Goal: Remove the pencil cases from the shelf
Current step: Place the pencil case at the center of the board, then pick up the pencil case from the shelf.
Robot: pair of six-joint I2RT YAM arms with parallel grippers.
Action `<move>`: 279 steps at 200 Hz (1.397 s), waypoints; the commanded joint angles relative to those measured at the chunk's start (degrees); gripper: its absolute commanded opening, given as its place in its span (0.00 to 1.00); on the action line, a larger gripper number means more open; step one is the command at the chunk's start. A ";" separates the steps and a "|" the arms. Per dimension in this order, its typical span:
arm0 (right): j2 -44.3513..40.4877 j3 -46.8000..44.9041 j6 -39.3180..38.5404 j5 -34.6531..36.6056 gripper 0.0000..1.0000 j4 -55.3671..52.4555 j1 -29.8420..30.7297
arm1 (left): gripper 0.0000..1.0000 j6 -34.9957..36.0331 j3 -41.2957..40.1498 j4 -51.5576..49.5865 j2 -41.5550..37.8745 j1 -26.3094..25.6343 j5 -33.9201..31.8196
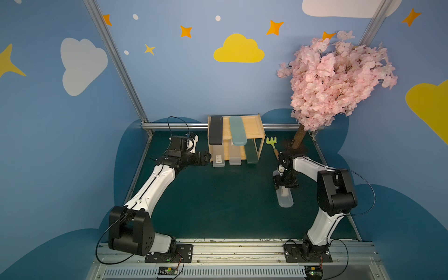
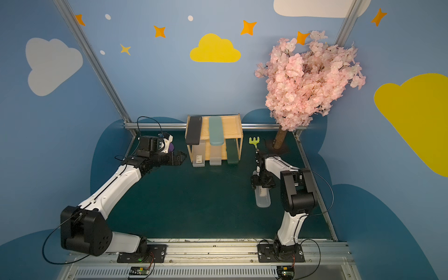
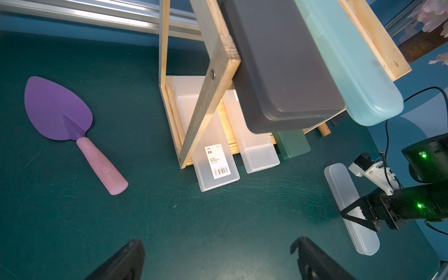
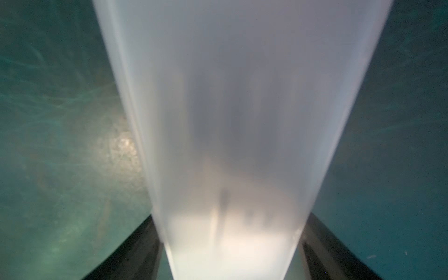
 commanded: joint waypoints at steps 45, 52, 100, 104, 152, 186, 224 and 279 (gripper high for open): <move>-0.52 -1.71 0.16 0.34 0.95 0.78 -0.98 | 1.00 0.96 -0.65 -0.72 -0.95 -0.04 -0.20; -0.85 -1.71 0.11 0.34 0.98 0.91 -1.03 | 1.00 0.96 -0.73 -0.58 -1.06 -0.11 -0.16; -6.54 1.07 0.76 1.82 0.98 -2.59 -0.53 | 1.00 0.71 -0.49 -0.42 -1.48 -0.04 -0.27; -7.19 1.65 0.77 1.92 0.98 -3.18 -0.39 | 1.00 0.76 -0.41 -0.57 -1.44 -0.02 -0.19; -12.45 16.78 3.04 4.10 0.98 -15.15 3.55 | 1.00 -0.28 2.27 -1.34 -1.82 -0.04 1.28; -11.65 31.89 4.95 1.33 0.98 -17.03 11.63 | 1.00 -0.06 4.90 -2.29 -2.51 -0.06 0.92; -6.38 44.13 9.47 -0.80 0.98 -12.13 17.57 | 1.00 0.48 3.69 -3.00 -4.55 -0.02 -0.38; 11.97 72.30 8.53 1.74 0.98 -19.33 23.07 | 1.00 1.42 1.53 -3.58 -5.57 0.13 -2.60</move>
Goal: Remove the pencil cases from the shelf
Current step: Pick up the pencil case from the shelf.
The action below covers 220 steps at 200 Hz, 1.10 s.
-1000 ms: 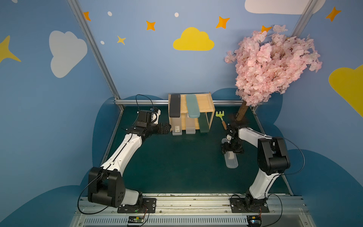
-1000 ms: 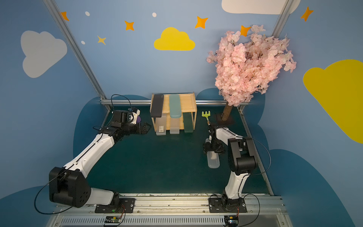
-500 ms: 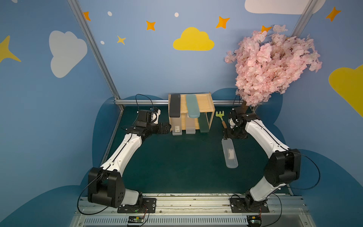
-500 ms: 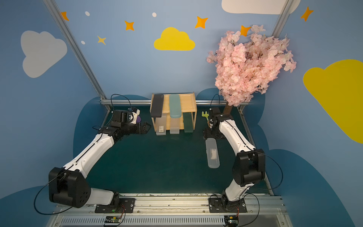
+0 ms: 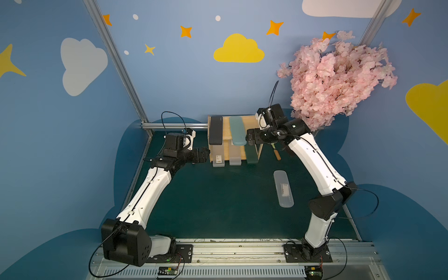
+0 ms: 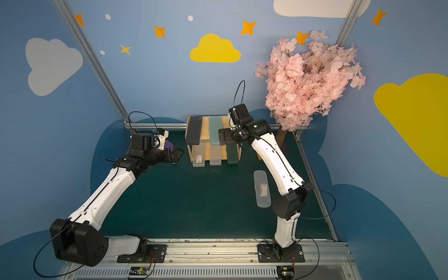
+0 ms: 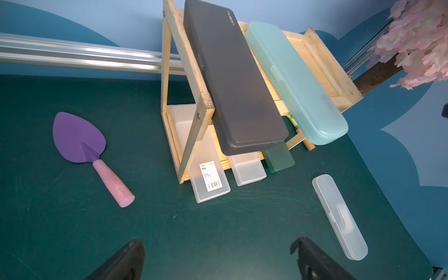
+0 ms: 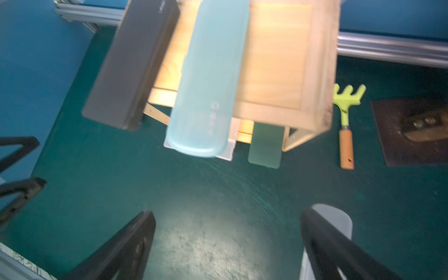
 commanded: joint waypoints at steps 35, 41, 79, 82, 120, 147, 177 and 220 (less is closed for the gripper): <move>15.05 19.06 1.03 3.30 0.98 -6.93 1.39 | 1.00 1.03 -0.99 -0.93 -0.62 0.34 -0.94; 15.84 19.45 1.13 3.06 0.98 -6.60 1.24 | 1.00 1.02 -1.07 -0.85 -0.57 0.31 -0.79; 17.93 19.64 1.30 2.49 0.98 -5.15 1.29 | 1.00 1.08 -1.08 -0.62 0.01 0.57 -0.37; 18.02 19.63 1.29 2.38 0.98 -5.14 1.29 | 1.00 1.03 -1.16 -0.59 0.06 0.59 -0.36; 18.64 19.68 1.03 1.51 0.98 -4.13 1.48 | 1.00 0.63 -1.42 0.27 0.71 0.75 -0.11; 19.63 19.69 1.21 1.33 0.98 -3.90 1.51 | 1.00 0.49 -1.43 0.36 1.05 0.75 -0.14; 20.83 19.77 1.48 1.09 0.98 -4.00 1.68 | 1.00 0.54 -1.56 0.32 1.06 0.84 -0.16; 21.38 20.13 1.69 0.63 0.98 -3.35 2.17 | 1.00 0.45 -1.87 0.65 1.23 0.83 -0.15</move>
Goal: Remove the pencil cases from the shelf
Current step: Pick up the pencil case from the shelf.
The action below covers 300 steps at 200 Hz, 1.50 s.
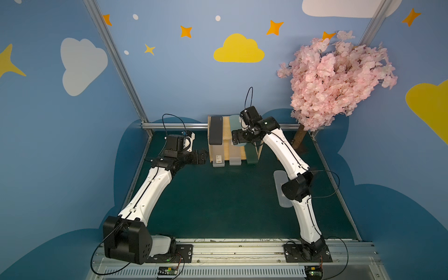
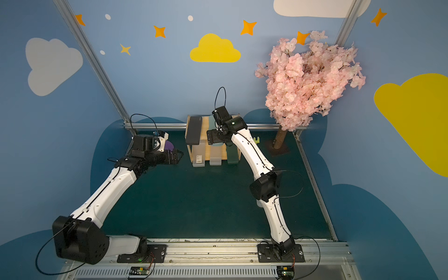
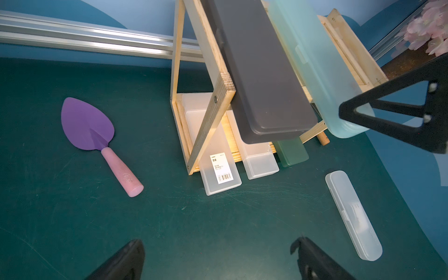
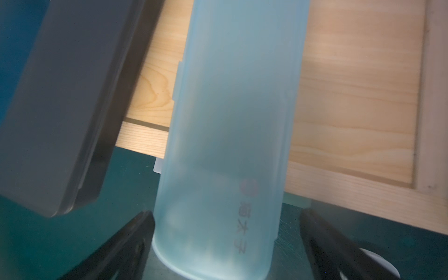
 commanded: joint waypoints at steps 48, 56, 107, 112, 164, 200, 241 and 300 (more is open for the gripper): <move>1.79 1.90 0.91 -0.38 0.98 0.67 0.53 | 1.00 -0.12 -1.17 1.22 0.44 0.25 0.73; 1.94 2.12 1.06 -0.52 0.98 0.62 0.59 | 1.00 -0.09 -1.17 1.24 0.51 0.20 0.75; 2.57 3.66 1.85 -0.57 0.98 0.76 1.06 | 1.00 -0.30 -1.31 1.53 0.75 0.31 0.70; 2.59 3.73 1.93 -0.50 0.98 0.71 1.01 | 1.00 -0.21 -1.27 1.58 0.75 0.31 0.74; 3.03 3.75 2.47 0.46 0.98 0.67 1.06 | 1.00 -0.27 -1.51 1.69 0.57 0.32 0.75; 3.30 3.78 3.07 1.52 0.98 -0.16 1.04 | 1.00 -0.29 -1.56 1.65 0.41 0.42 0.72; 3.13 4.01 3.81 2.40 0.98 -1.22 1.36 | 1.00 -0.54 -1.62 1.65 0.57 0.42 0.68; 2.60 4.02 4.32 2.85 0.87 -1.68 1.50 | 1.00 -0.64 -1.78 1.67 0.22 0.29 0.72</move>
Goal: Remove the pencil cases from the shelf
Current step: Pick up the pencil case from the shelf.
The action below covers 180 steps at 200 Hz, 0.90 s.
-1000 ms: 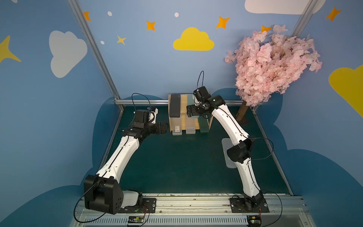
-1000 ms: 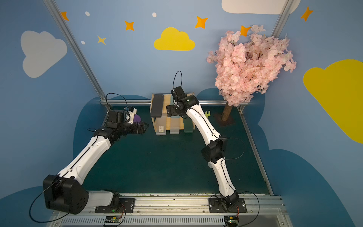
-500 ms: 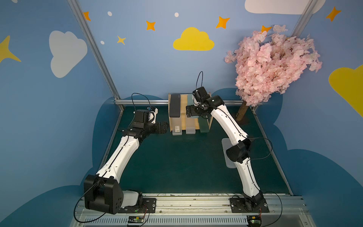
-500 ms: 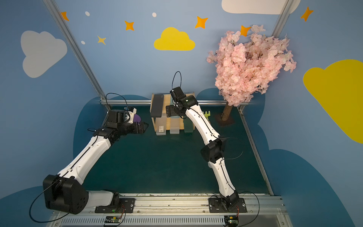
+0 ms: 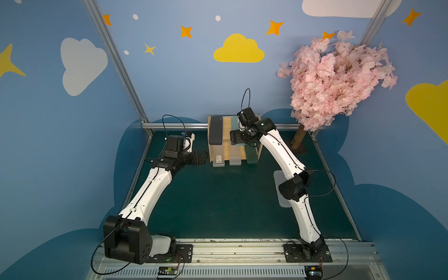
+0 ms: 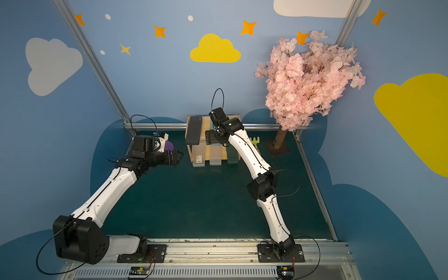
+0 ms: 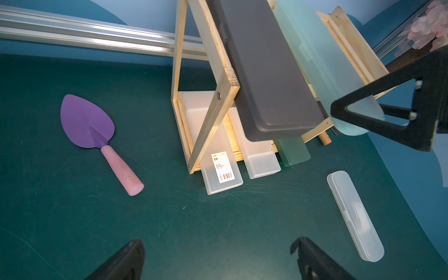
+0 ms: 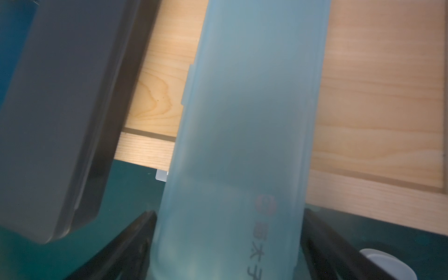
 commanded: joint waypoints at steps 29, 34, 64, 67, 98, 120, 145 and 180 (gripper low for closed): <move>-0.05 1.45 0.64 1.23 0.76 -1.51 0.36 | 1.00 -0.43 -0.80 0.72 0.13 0.39 0.74; -0.07 1.41 0.68 1.25 0.76 -1.55 0.34 | 1.00 -0.47 -0.81 0.76 0.15 0.38 0.74; -0.82 1.41 1.09 1.67 0.68 -2.17 0.06 | 1.00 -0.45 -0.90 0.64 0.00 0.37 0.71; -0.99 1.37 1.13 1.71 0.68 -2.21 0.03 | 1.00 -0.42 -0.87 0.67 -0.13 0.38 0.74; -3.21 1.04 0.91 1.87 0.67 -2.21 0.18 | 1.00 -0.49 -1.00 0.52 -0.36 0.34 0.73; -6.31 -0.67 0.71 1.94 0.67 -2.04 0.29 | 1.00 -0.57 -0.92 0.61 -0.49 0.38 0.75; -11.93 -6.35 0.18 1.34 0.67 -0.19 0.55 | 1.00 -0.58 -1.01 0.59 -0.55 0.38 0.71; -22.24 -20.15 0.16 0.64 0.66 4.14 0.95 | 1.00 -0.72 -0.96 0.64 -0.75 0.38 0.71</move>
